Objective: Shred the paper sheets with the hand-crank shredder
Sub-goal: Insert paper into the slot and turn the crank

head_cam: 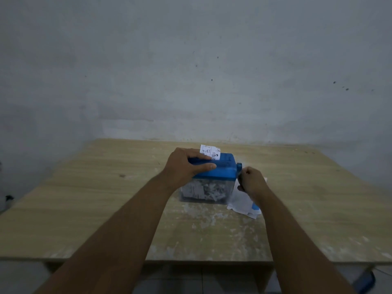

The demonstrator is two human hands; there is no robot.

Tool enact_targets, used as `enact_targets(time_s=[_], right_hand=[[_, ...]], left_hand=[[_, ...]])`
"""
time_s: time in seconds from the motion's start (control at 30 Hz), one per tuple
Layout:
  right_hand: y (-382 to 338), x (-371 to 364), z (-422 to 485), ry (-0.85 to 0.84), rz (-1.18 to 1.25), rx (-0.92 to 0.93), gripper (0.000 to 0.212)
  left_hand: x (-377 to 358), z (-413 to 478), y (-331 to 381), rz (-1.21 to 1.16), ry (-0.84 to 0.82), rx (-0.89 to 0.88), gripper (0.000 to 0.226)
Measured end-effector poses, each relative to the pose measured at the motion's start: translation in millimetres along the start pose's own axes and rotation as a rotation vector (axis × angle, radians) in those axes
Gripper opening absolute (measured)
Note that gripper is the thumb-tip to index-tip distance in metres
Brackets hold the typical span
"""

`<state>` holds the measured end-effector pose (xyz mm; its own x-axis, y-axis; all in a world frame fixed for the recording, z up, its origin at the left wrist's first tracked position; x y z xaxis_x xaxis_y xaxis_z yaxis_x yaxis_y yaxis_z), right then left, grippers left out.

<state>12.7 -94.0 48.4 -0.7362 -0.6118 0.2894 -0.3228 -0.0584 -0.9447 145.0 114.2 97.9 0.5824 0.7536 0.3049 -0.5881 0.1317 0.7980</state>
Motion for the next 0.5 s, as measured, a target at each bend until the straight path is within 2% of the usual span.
enact_targets(time_s=[0.13, 0.27, 0.37, 0.5], right_hand=[[16, 4, -30, 0.035, -0.014, -0.037, 0.020], [11, 17, -65, 0.048, 0.153, 0.015, 0.028], [-17, 29, -86, 0.019, 0.263, 0.075, 0.019], [-55, 40, -91, -0.009, 0.117, 0.192, 0.027]], left_hand=[[-2, -1, 1, -0.013, 0.010, 0.008, 0.028], [-3, 0, 0, -0.015, 0.018, 0.029, 0.029], [-2, 0, 0, -0.004, 0.011, 0.039, 0.029], [0, 2, 1, 0.035, -0.021, 0.044, 0.030]])
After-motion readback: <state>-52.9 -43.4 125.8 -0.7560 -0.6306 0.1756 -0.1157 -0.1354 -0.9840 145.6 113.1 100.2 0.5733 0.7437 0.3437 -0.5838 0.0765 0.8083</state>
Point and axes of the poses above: each hand's wrist, its own z-axis towards the middle knuckle, its own x-axis out of the back of the hand, y = z × x, the point moved 3 cm from there along z, towards the middle knuckle, and after that the axes turned 6 degrees about -x, right-handed, at the moved point
